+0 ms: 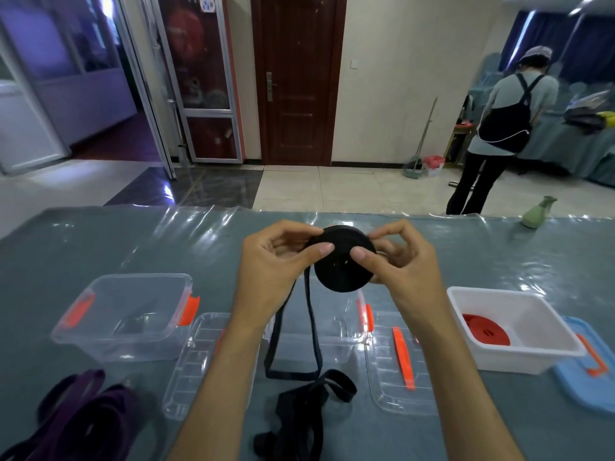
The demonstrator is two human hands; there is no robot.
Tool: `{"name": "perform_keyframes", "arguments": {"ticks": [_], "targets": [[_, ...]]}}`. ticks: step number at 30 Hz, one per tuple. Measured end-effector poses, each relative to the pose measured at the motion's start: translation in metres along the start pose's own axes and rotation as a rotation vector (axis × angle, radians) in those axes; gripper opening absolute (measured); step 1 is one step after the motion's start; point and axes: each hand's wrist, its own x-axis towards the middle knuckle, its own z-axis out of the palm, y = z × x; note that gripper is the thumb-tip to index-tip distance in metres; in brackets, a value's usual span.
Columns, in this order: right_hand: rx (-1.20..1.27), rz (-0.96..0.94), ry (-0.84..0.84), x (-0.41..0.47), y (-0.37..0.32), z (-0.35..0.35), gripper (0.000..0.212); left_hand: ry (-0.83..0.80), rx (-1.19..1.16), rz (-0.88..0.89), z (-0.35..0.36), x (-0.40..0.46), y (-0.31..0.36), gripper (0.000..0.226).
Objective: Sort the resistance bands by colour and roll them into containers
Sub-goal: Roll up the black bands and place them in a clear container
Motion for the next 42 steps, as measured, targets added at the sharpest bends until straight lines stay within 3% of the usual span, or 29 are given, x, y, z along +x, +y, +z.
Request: {"name": "perform_keyframes", "arguments": {"ticks": [2,6,11,16,22,27,30,33,35,38,42], "targets": [[-0.03,-0.017,-0.015,0.0,-0.001,0.001,0.03,0.038,-0.038,0.001,0.001,-0.003,-0.002,0.02],[-0.048,-0.074,0.083,-0.001,0.003,0.001,0.027,-0.045,-0.081,-0.083,-0.003,-0.008,-0.004,0.028],[0.004,0.054,-0.046,-0.001,0.003,-0.002,0.026,0.021,-0.09,-0.074,-0.004,-0.007,-0.003,0.031],[-0.019,-0.041,0.049,-0.001,0.001,0.0,0.021,-0.05,-0.116,-0.123,-0.006,-0.007,-0.005,0.026],[-0.008,0.037,-0.091,0.0,0.002,-0.01,0.028,0.069,-0.117,-0.043,0.0,-0.005,-0.002,0.021],[-0.031,-0.062,0.048,0.001,0.002,-0.011,0.028,-0.108,-0.094,-0.135,-0.006,-0.004,-0.006,0.029],[-0.022,0.018,-0.048,0.001,0.004,-0.014,0.022,-0.039,-0.094,-0.108,-0.006,-0.004,-0.006,0.028],[-0.02,0.078,-0.107,0.001,0.004,-0.016,0.03,0.025,-0.082,-0.075,-0.003,-0.005,-0.008,0.02],[-0.045,0.031,-0.051,0.001,0.004,-0.018,0.032,-0.03,-0.089,-0.102,-0.005,-0.007,-0.012,0.016],[-0.066,-0.034,0.034,0.0,0.008,-0.02,0.022,-0.167,-0.07,-0.144,-0.009,-0.009,-0.014,0.03],[-0.082,0.053,-0.079,0.0,0.012,-0.022,0.033,-0.095,-0.011,-0.092,-0.007,-0.007,-0.01,0.025]]}}
